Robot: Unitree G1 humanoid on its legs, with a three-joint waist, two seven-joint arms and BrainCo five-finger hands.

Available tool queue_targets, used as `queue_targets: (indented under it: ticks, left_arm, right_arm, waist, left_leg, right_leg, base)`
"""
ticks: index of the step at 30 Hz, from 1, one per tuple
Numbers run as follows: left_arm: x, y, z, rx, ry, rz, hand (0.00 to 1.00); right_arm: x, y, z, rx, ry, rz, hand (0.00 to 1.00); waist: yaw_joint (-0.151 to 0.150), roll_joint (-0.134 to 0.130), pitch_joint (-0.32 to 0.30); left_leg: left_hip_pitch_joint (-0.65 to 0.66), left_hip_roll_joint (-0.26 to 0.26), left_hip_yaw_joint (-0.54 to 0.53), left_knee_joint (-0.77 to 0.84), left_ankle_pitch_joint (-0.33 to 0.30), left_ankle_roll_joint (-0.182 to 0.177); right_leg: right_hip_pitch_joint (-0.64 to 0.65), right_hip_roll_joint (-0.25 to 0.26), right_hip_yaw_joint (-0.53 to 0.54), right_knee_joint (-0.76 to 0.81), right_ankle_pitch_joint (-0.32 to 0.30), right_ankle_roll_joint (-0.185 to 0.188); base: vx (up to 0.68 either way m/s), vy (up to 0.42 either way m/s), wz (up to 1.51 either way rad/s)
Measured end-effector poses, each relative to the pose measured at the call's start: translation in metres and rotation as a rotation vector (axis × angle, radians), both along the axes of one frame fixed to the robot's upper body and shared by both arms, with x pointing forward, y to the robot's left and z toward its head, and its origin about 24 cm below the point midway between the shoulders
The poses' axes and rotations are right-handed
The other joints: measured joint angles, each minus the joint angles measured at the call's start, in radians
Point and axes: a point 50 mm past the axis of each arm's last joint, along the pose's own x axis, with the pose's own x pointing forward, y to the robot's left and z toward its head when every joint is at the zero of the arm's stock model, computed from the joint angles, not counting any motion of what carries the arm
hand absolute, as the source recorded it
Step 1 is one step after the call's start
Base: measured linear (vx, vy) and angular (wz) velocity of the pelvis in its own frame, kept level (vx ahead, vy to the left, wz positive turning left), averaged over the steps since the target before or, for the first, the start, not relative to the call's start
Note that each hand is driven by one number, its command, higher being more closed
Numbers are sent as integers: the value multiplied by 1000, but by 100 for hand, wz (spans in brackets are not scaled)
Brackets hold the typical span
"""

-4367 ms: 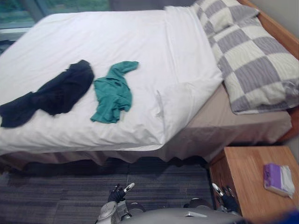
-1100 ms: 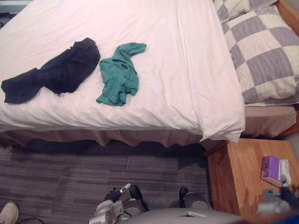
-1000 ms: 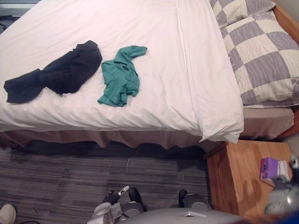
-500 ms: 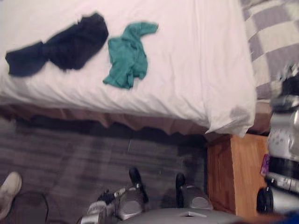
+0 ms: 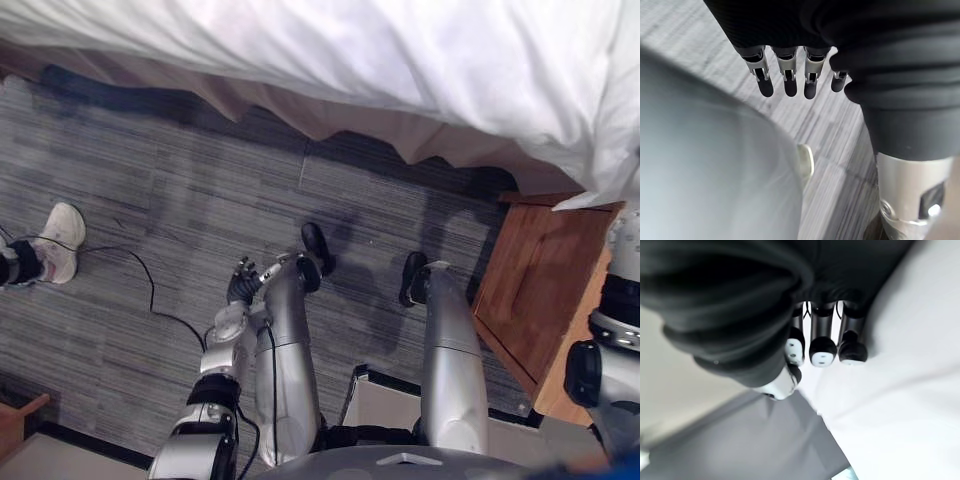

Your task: Tidy the bed and pick cloth on bed and put in laundry

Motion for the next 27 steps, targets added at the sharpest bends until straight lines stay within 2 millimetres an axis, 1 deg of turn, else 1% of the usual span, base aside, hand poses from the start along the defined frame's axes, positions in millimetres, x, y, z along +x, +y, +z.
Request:
queue_targets:
  ticks: [2,3,4,5,6,7,8,9,10,11,12,14,16,18,19,20,22,23,24,25,26,27]
  left_arm:
    - [1,4,2,5,-6,29,0]
    - [1,6,2,5,-5,46,0]
    - [0,8,1,-6,-3,69,0]
    - [-1,10,1,-10,-1,84,0]
    - [-3,13,0,-16,1,107,0]
    - [-4,17,-1,-16,7,136,0]
    - [-5,18,-2,-25,6,154,0]
    - [-7,17,-4,-35,15,166,0]
    - [-9,17,-7,-44,27,181,0]
    - [-11,17,-11,-57,41,199,0]
    - [-13,16,-13,-64,47,206,0]
    - [-14,-3,-22,-108,81,200,0]
    - [-15,-12,-25,-128,95,178,0]
    - [-24,-29,-39,-155,168,125,0]
    - [-33,-40,-49,-181,221,98,0]
    - [-38,-48,-54,-191,251,80,0]
    - [-65,-66,-74,-221,368,31,0]
    - [-71,-67,-78,-224,391,30,0]
    - [-83,-67,-86,-234,437,31,0]
    - [-94,-67,-92,-240,478,27,0]
    - [-99,-66,-95,-242,496,28,0]
    - [-110,-63,-101,-242,529,29,0]
  right_arm:
    - [3,4,-14,27,-42,49,100]
    - [4,4,-30,49,-61,79,100]
    - [6,6,-51,83,-54,107,100]
    - [8,7,-67,110,-31,117,100]
    - [13,9,-97,166,33,136,100]
    - [17,15,-155,279,198,159,100]
    - [11,23,-220,411,407,168,100]
    - [-3,34,-263,513,535,173,100]
    - [-20,47,-297,593,639,182,0]
    - [-44,60,-328,658,744,195,0]
    - [-52,58,-335,662,760,189,0]
    - [-72,52,-345,600,787,191,0]
    - [-87,51,-353,558,836,184,0]
    - [-111,53,-367,502,941,183,0]
    - [-126,55,-374,478,1000,179,0]
    - [-135,57,-378,471,1030,181,0]
    - [-163,70,-393,409,1159,221,0]
    - [-168,73,-396,389,1191,242,0]
    - [-177,79,-400,331,1257,284,0]
    - [-181,85,-404,287,1297,321,0]
    - [-182,86,-405,263,1314,339,0]
    - [-184,91,-408,216,1351,370,0]
  waist:
    - [-5,-1,0]
    - [-7,-4,-2]
    - [-8,-9,-4]
    - [-8,-13,-6]
    - [-9,-22,-10]
    - [-9,-33,-15]
    - [-8,-35,-15]
    - [-6,-36,-14]
    - [-7,-36,-14]
    - [-15,-36,-14]
    - [-21,-36,-14]
    - [-53,-39,-16]
    - [-55,-60,-31]
    - [-58,-84,-76]
    - [-67,-92,-108]
    - [-72,-97,-125]
    - [-78,-106,-198]
    - [-79,-108,-214]
    - [-78,-110,-244]
    - [-78,-109,-270]
    - [-79,-108,-284]
    - [-79,-107,-306]
  left_leg:
    - [-17,10,-10,45,-21,-1]
    - [-18,14,-10,57,-26,-2]
    - [-18,22,-8,62,-26,-2]
    - [-18,26,-8,66,-27,-4]
    - [-15,28,-6,67,-30,-8]
    - [-8,36,-2,67,-33,-12]
    - [8,42,5,66,-34,-13]
    - [24,44,17,64,-34,-10]
    - [47,46,32,60,-36,-10]
    - [85,58,53,49,-39,-12]
    - [108,66,59,41,-40,-15]
    - [232,94,92,-16,-43,-19]
    - [325,100,135,-82,-38,-27]
    - [441,103,192,-193,-15,-36]
    - [503,100,227,-254,0,-40]
    - [536,96,244,-288,7,-42]
    - [663,82,327,-425,40,-51]
    - [691,75,346,-460,50,-52]
    - [751,61,387,-528,71,-55]
    - [796,39,409,-586,91,-55]
    - [815,26,415,-611,104,-56]
    - [857,-1,427,-662,129,-50]
  right_leg:
    - [-12,2,4,42,-23,2]
    - [-15,3,10,57,-31,6]
    - [-17,7,14,61,-32,6]
    - [-18,14,16,61,-32,6]
    - [-19,21,22,61,-32,7]
    - [-17,27,27,61,-31,6]
    - [-6,32,32,59,-29,2]
    - [-1,36,40,59,-29,2]
    - [8,40,51,56,-28,1]
    - [34,53,67,39,-20,2]
    - [53,64,73,21,-11,5]
    - [174,91,84,-74,26,6]
    - [244,97,92,-146,53,4]
    - [338,106,101,-266,98,12]
    - [393,106,101,-334,119,20]
    - [424,104,101,-371,131,21]
    - [538,99,102,-518,177,33]
    - [564,96,102,-552,188,34]
    - [618,89,101,-619,209,39]
    - [661,80,101,-671,227,38]
    - [678,73,100,-691,235,39]
    - [715,61,100,-725,241,39]
  base:
    - [-76,-50,-3]
    - [-85,-43,-3]
    - [-83,-43,-8]
    - [-73,-39,-16]
    - [-62,-33,-19]
    - [-60,-54,-20]
    - [-36,-68,-20]
    - [-15,-63,-24]
    - [7,-64,-37]
    - [9,-41,-45]
    - [12,-15,-59]
    - [19,59,-54]
    - [34,47,-38]
    - [95,6,-38]
    - [141,4,-20]
    - [190,6,-12]
    - [222,-2,-8]
    - [234,-12,-4]
    - [232,-6,0]
    - [223,2,0]
    - [214,15,4]
    - [253,19,4]
